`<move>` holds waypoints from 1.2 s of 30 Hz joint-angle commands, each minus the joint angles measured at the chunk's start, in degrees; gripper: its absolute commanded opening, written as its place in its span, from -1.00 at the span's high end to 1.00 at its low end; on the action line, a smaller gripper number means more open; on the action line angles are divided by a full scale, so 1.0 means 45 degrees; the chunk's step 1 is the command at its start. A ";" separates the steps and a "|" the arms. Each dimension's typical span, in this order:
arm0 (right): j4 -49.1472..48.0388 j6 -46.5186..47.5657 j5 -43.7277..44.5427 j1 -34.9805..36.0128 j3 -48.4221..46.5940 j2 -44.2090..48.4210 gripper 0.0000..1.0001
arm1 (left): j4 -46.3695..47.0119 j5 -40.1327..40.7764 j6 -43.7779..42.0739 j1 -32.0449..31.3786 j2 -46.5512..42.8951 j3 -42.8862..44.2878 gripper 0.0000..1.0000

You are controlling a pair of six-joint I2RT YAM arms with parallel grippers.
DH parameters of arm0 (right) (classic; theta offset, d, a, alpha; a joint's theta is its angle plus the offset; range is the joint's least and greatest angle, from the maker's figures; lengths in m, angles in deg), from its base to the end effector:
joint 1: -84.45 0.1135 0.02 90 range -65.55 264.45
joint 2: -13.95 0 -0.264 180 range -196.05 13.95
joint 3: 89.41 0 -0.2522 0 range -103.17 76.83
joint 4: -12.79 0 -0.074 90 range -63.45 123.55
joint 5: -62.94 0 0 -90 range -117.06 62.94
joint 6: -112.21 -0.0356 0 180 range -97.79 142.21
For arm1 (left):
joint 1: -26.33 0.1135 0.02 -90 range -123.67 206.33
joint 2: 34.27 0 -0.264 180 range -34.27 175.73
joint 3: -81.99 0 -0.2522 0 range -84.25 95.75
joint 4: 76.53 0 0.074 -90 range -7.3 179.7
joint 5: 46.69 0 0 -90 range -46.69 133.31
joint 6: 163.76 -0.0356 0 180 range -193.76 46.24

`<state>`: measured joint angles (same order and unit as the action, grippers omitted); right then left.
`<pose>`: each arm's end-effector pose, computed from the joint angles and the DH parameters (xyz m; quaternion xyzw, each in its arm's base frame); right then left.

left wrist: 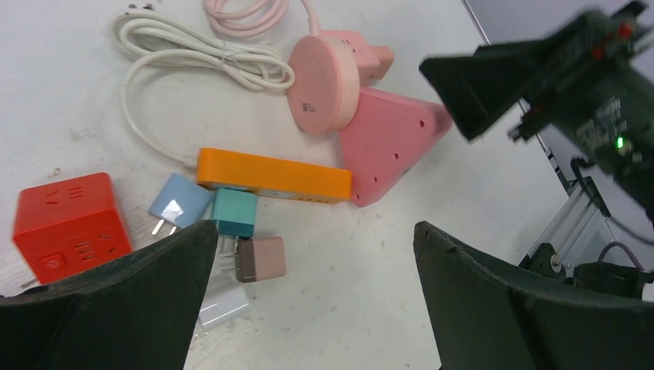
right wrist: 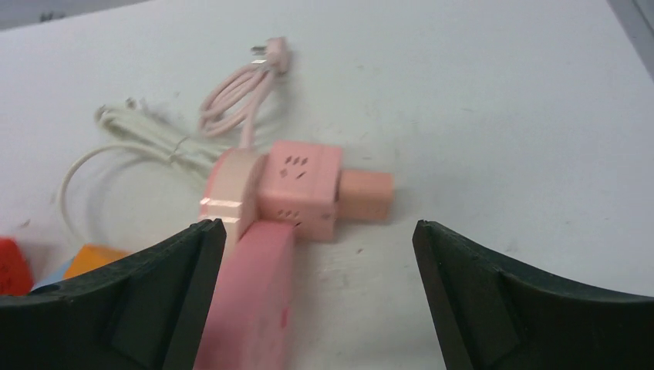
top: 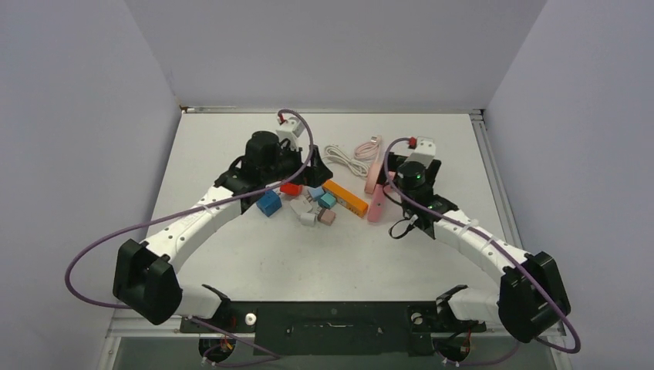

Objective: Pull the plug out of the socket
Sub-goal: Move the socket to the center of the board, then remove the plug from the socket.

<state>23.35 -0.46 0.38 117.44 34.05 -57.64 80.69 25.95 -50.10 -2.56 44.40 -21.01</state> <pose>0.2399 0.1362 0.2529 0.0519 0.8301 0.0641 0.5514 0.2738 -0.1632 0.3203 0.1195 0.8266 -0.3507 0.4237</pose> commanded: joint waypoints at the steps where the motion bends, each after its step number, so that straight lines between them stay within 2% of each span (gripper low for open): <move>1: -0.0308 -0.0216 -0.3112 -0.3343 -0.0392 0.0352 -0.98 | 0.0202 0.1930 -0.0311 -0.1712 -0.0078 0.0262 -0.92; 5: -0.1207 -0.0388 -0.4622 -0.5378 0.0156 0.0449 -1.00 | 0.0462 0.2768 0.0235 -0.3139 0.0659 0.0754 -0.93; 7: -0.1495 -0.0587 -0.5372 -0.6269 0.0438 0.0510 -0.90 | 0.0785 0.3216 0.0501 -0.3865 0.1113 0.1025 -0.92; 11: -0.2035 -0.1481 -0.6881 -0.7838 0.1164 0.0855 -0.86 | 0.1503 0.3617 0.1105 -0.4820 0.2256 0.1826 -0.92; 16: -0.2151 -0.1703 -0.6670 -0.8130 0.1840 0.1445 -0.85 | 0.0815 0.4633 0.0606 -0.5620 0.4473 0.3937 -0.92; 21: -0.1828 -0.1756 -0.5840 -0.8200 0.2330 0.2413 -0.85 | -0.0279 0.5859 -0.0007 -0.5711 0.6228 0.5548 -0.92; 28: -0.1174 -0.2018 -0.5197 -0.8231 0.2268 0.3154 -0.80 | -0.1138 0.6040 -0.0492 -0.5663 0.7633 0.7189 -0.98; 36: -0.1004 -0.2156 -0.5124 -0.8250 0.2213 0.2922 -0.80 | -0.1481 0.5329 -0.0074 -0.5613 0.8354 0.7724 -0.25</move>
<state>18.87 -9.18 -24.23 80.68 44.47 -44.22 75.16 51.21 -50.69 -28.06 80.86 10.36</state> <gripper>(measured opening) 0.901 0.690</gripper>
